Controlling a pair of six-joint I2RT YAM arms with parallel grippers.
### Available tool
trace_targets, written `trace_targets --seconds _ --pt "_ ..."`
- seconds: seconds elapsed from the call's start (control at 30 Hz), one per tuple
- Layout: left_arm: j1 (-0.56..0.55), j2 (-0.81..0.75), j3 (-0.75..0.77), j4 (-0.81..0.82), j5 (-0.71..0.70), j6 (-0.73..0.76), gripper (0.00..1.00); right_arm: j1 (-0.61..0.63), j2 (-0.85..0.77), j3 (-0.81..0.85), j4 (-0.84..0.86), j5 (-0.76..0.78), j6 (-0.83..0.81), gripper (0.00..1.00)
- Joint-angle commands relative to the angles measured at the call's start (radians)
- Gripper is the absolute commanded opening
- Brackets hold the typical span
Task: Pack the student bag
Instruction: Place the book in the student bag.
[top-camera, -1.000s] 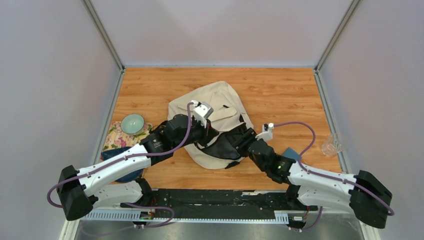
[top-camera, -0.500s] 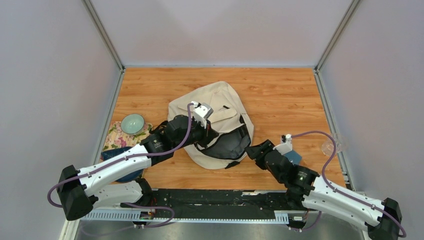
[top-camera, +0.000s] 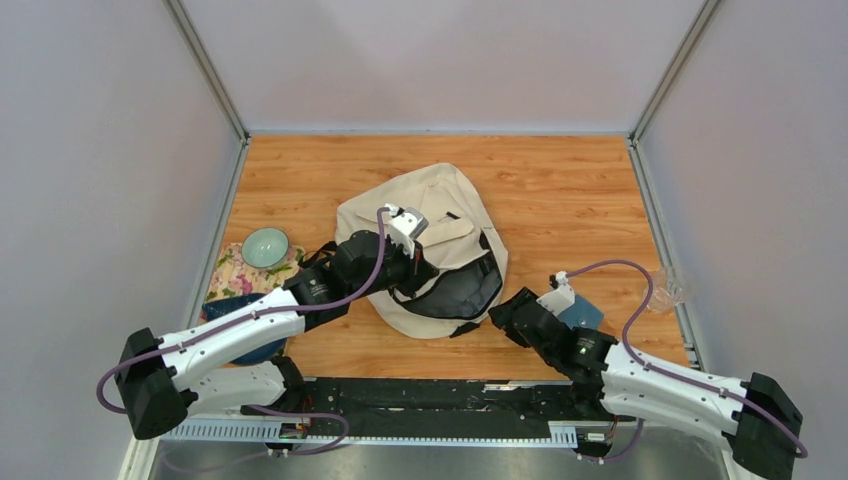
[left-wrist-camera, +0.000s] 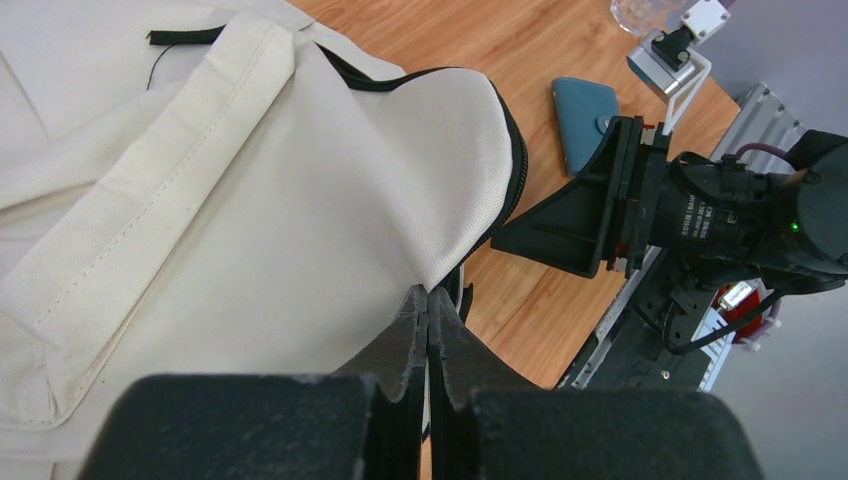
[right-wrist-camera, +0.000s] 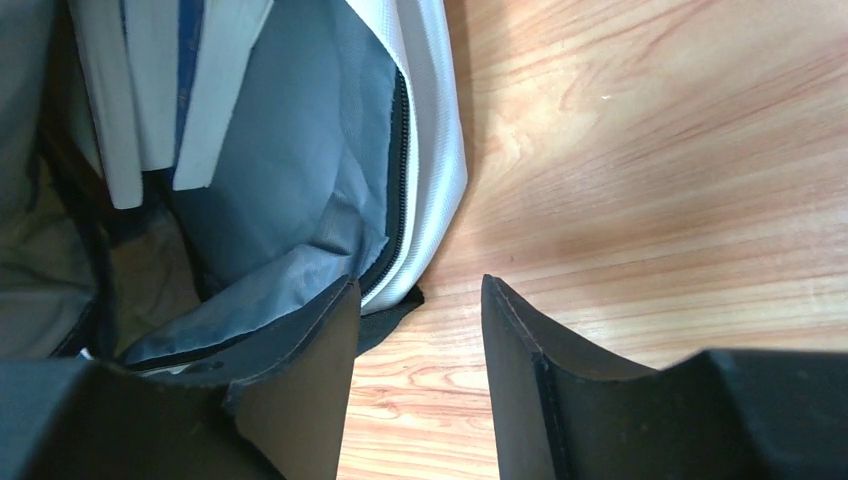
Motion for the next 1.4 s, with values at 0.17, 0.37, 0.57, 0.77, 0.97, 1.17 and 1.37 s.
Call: trace_targets --seconds 0.17,0.37,0.57,0.77,0.97,1.17,1.37 --pt "-0.005 0.003 0.005 0.030 0.023 -0.014 0.00 -0.010 0.134 0.045 0.193 0.034 -0.029 0.39" --pt "-0.005 0.009 0.006 0.032 0.028 -0.016 0.00 -0.086 0.234 0.073 0.266 -0.047 -0.093 0.35" --pt "-0.005 0.002 -0.001 0.028 0.025 -0.014 0.00 -0.137 0.281 0.076 0.288 -0.087 -0.113 0.33" --pt "-0.005 0.003 -0.001 0.030 0.025 -0.013 0.00 -0.168 0.304 0.071 0.305 -0.107 -0.122 0.32" --pt "-0.005 0.005 -0.001 0.030 0.026 -0.011 0.00 -0.175 0.321 0.070 0.301 -0.110 -0.121 0.32" --pt "-0.005 0.005 -0.004 0.028 0.026 -0.011 0.00 -0.186 0.347 0.070 0.301 -0.110 -0.121 0.32" --pt "-0.005 0.009 0.000 0.032 0.030 -0.011 0.00 -0.202 0.378 0.064 0.359 -0.132 -0.136 0.31"
